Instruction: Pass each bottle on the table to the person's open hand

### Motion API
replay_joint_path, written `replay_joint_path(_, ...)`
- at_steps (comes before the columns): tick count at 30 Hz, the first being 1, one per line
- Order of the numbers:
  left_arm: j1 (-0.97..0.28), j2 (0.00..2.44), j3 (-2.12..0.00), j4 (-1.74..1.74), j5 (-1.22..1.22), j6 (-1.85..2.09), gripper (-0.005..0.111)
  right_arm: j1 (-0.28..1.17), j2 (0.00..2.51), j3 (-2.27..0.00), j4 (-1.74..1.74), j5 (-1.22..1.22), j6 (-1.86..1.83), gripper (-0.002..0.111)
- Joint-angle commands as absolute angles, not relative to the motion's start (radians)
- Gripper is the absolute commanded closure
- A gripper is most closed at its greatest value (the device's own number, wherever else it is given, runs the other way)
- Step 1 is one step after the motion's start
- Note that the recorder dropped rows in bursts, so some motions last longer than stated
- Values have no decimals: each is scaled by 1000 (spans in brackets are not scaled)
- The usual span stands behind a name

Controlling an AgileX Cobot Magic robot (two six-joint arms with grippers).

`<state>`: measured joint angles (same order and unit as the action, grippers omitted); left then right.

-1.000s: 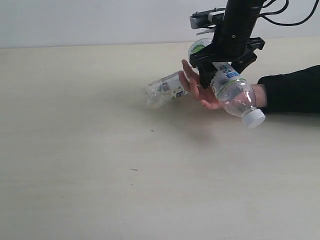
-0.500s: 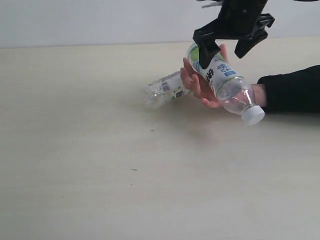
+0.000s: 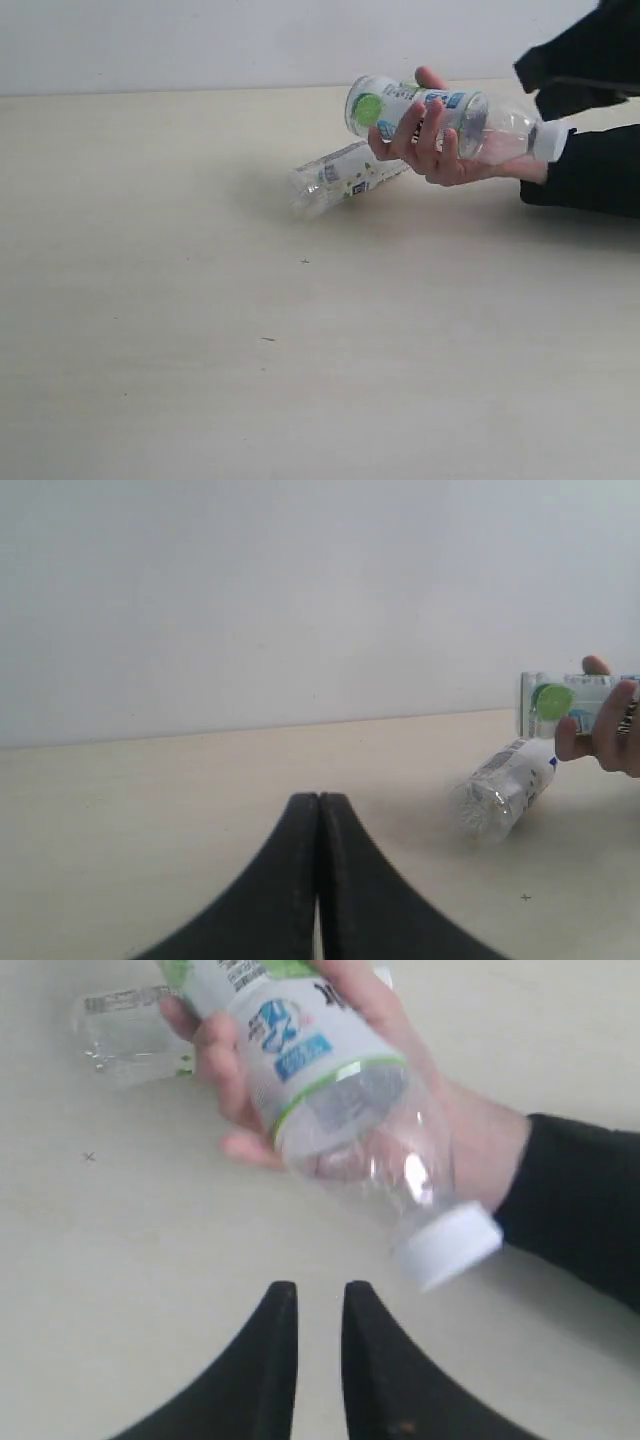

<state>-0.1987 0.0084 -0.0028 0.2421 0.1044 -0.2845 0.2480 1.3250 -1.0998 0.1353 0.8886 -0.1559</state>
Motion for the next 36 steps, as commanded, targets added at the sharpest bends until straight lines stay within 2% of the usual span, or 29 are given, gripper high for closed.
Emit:
replay_joint_path(1, -197, 8, 0, 243, 99, -292, 107, 245, 1004, -910, 213, 847, -157, 104)
replay_joint_path(3, -197, 8, 0, 243, 99, -292, 107, 245, 849, -854, 229, 836, -157, 107)
replay_joint_path(8, -197, 8, 0, 243, 99, -292, 107, 245, 524, -753, 215, 832, -157, 108)
replay_joint_path(14, -197, 8, 0, 243, 99, -292, 107, 245, 251, -616, 116, 822, -154, 107)
replay_joint_path(20, -197, 8, 0, 243, 99, -292, 107, 245, 129, -425, 54, 654, -148, 99)
replay_joint_path(24, -197, 8, 0, 243, 99, -292, 107, 245, 98, -356, 138, 549, -91, 88)
replay_joint_path(28, -197, 8, 0, 243, 99, -292, 107, 273, 92, -346, 197, 549, -37, 75)
replay_joint_path(36, -197, 8, 0, 243, 99, -292, 107, 308, 93, -307, 7, 526, -196, 73)
